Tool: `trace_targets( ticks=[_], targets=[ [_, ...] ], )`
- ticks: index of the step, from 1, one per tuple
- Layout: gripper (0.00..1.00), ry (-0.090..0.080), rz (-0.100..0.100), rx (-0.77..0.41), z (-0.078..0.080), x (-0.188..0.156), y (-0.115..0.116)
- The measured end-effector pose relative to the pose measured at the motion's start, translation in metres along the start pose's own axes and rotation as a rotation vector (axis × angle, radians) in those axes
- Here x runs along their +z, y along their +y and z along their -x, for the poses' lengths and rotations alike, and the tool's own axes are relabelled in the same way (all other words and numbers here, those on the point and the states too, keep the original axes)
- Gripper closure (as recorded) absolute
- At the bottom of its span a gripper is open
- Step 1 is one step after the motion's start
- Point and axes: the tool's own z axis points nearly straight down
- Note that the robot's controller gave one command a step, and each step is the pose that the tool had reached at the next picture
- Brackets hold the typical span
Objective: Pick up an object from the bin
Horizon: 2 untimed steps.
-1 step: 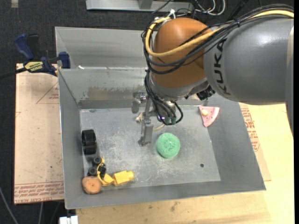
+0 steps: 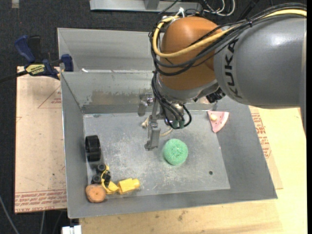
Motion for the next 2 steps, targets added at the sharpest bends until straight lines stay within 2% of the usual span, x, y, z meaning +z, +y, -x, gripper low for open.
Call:
trace_targets(
  ticks=[1, 2],
  targets=[
    [0.00, -0.001, 0.000, 0.016, 0.006, 0.016, -0.051],
    [0.00, 0.000, -0.002, 0.017, -0.010, 0.007, -0.078]
  ],
)
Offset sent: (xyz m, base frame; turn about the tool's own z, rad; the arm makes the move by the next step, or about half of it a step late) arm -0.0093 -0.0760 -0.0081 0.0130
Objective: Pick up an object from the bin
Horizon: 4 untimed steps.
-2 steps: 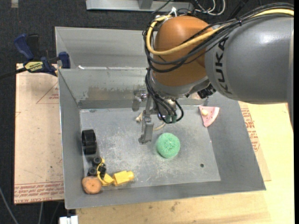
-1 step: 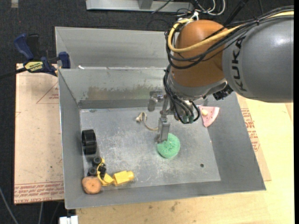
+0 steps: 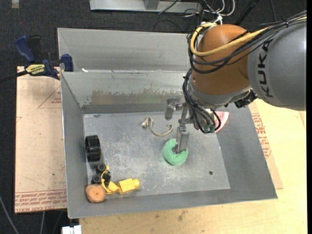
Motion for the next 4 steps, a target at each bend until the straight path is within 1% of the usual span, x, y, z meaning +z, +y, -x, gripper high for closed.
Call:
trace_targets(
  ticks=[1, 2, 3, 4],
  targets=[
    [0.00, -0.008, 0.002, -0.070, -0.009, 0.029, -0.006],
    [0.00, -0.002, 0.002, -0.254, -0.026, 0.068, -0.027],
    [0.00, -0.006, 0.001, -0.356, -0.049, 0.129, -0.037],
    [0.00, 0.002, 0.003, -0.242, -0.007, 0.150, -0.018]
  ],
)
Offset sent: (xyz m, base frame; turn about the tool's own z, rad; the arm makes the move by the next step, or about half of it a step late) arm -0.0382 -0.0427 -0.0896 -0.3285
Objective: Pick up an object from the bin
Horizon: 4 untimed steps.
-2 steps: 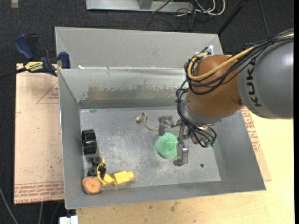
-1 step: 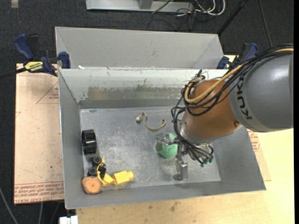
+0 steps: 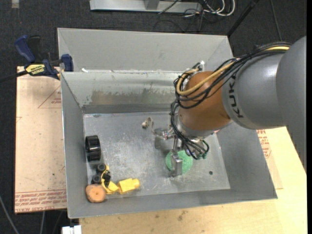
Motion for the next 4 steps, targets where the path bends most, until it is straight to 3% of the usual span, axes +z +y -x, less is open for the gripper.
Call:
trace_targets(
  ticks=[1, 2, 3, 4],
  targets=[
    [0.00, -0.007, 0.000, 0.064, 0.006, -0.018, -0.027],
    [1.00, -0.003, -0.001, 0.026, -0.017, 0.006, -0.071],
    [1.00, -0.003, -0.001, 0.026, -0.017, 0.006, -0.071],
    [1.00, -0.006, -0.002, -0.010, -0.036, -0.136, -0.058]
  ],
)
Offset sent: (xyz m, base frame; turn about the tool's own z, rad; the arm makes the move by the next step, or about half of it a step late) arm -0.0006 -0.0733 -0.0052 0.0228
